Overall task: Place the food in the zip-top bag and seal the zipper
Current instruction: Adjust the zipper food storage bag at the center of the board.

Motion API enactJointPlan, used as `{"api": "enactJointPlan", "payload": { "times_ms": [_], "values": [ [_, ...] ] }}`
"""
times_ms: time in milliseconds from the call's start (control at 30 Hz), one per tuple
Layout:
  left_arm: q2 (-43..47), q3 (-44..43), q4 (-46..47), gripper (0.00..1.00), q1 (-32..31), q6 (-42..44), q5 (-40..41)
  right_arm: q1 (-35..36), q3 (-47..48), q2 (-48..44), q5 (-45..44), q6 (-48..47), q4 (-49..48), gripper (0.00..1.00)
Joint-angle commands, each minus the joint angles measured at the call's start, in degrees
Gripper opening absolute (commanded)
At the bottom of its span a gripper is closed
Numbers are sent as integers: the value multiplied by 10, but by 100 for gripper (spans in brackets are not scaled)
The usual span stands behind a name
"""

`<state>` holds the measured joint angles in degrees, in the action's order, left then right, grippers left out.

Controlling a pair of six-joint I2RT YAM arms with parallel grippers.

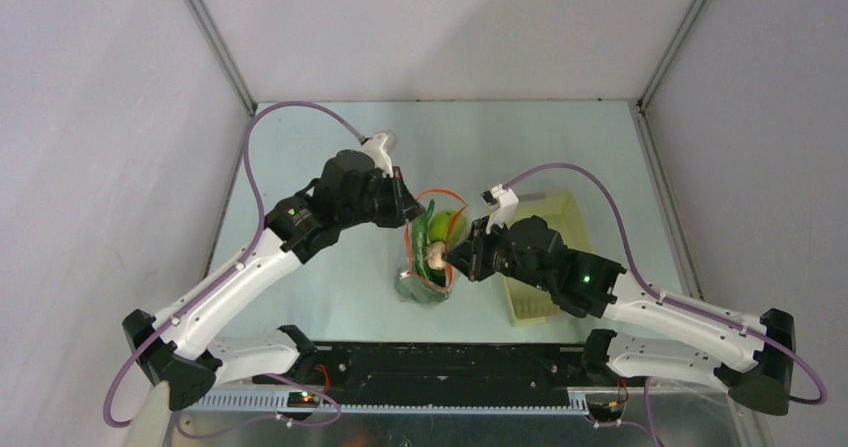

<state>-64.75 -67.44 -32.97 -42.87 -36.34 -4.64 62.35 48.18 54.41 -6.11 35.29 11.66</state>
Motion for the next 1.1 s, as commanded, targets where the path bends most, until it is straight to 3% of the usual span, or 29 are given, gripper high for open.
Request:
{"api": "enactJointPlan", "payload": {
  "times_ms": [0, 233, 433, 500, 667, 800, 900, 1067],
  "values": [
    [4, -29, 20, 14, -12, 27, -1, 13, 38, -39, -24, 4, -45, 0],
    [-4, -11, 52, 19, -11, 37, -13, 21, 38, -56, -75, 44, 5, 0],
    [-4, -10, 57, 30, -12, 48, -26, 27, 31, -58, -106, 71, 20, 0],
    [1, -9, 56, 36, -12, 51, -24, 32, 27, -61, -116, 73, 16, 0],
    [39, 15, 47, 79, -12, 63, -14, 38, 15, -72, -135, 87, 23, 0],
    [111, 76, 54, 96, -15, 75, -13, 40, 10, -79, -141, 90, 27, 0],
    [176, 143, 73, 99, -28, 76, -8, 40, 4, -85, -145, 91, 35, 0],
    [293, 281, 182, 100, -52, 65, -32, 40, -11, -101, -150, 105, 36, 0]
  ]
}}
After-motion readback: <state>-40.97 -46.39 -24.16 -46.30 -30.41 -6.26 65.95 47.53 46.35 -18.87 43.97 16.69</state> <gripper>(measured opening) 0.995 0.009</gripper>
